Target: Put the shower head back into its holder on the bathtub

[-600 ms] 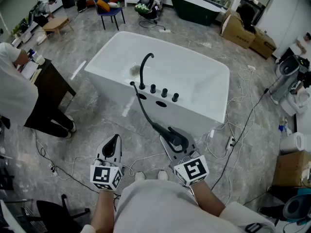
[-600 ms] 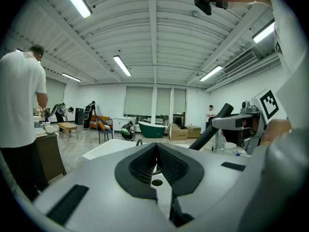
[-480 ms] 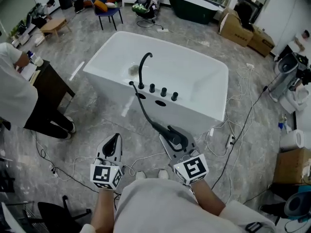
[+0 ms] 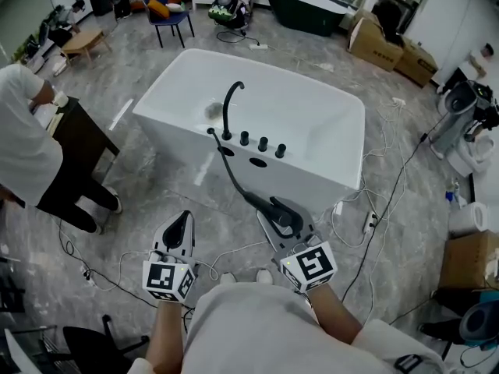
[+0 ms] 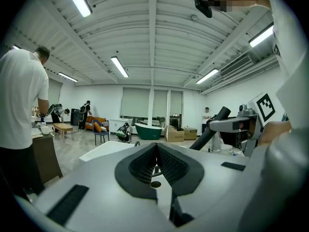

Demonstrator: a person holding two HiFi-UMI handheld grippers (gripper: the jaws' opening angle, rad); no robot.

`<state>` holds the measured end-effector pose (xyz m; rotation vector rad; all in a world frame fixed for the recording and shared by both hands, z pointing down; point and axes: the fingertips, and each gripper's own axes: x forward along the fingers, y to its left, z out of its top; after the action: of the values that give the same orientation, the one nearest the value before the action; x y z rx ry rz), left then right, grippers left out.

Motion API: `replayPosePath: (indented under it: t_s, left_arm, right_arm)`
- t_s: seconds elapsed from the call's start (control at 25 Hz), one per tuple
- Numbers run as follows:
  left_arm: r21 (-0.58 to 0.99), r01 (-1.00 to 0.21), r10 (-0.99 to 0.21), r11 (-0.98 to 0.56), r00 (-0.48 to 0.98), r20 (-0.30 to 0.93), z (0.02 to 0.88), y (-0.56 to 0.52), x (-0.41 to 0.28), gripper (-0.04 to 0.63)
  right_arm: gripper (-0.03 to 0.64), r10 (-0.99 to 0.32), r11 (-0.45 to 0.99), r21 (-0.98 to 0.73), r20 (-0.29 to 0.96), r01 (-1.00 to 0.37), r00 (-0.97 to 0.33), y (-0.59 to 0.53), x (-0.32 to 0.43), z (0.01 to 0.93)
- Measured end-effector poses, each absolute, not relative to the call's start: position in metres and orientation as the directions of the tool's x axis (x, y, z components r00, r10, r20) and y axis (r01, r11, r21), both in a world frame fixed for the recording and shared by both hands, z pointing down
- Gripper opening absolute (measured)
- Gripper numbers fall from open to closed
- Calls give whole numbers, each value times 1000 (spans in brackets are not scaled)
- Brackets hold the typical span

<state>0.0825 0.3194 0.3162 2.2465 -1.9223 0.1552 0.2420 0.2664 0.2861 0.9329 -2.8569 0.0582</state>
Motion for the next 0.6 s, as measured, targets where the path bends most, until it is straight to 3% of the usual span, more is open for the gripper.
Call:
replayPosePath:
  t_s: [0.6]
  left_arm:
    - [78,-976,-957,-203,215,197,321,339,67,12]
  right_arm:
    - [146,-642,760,-13,144,-650,-753,277,237,289]
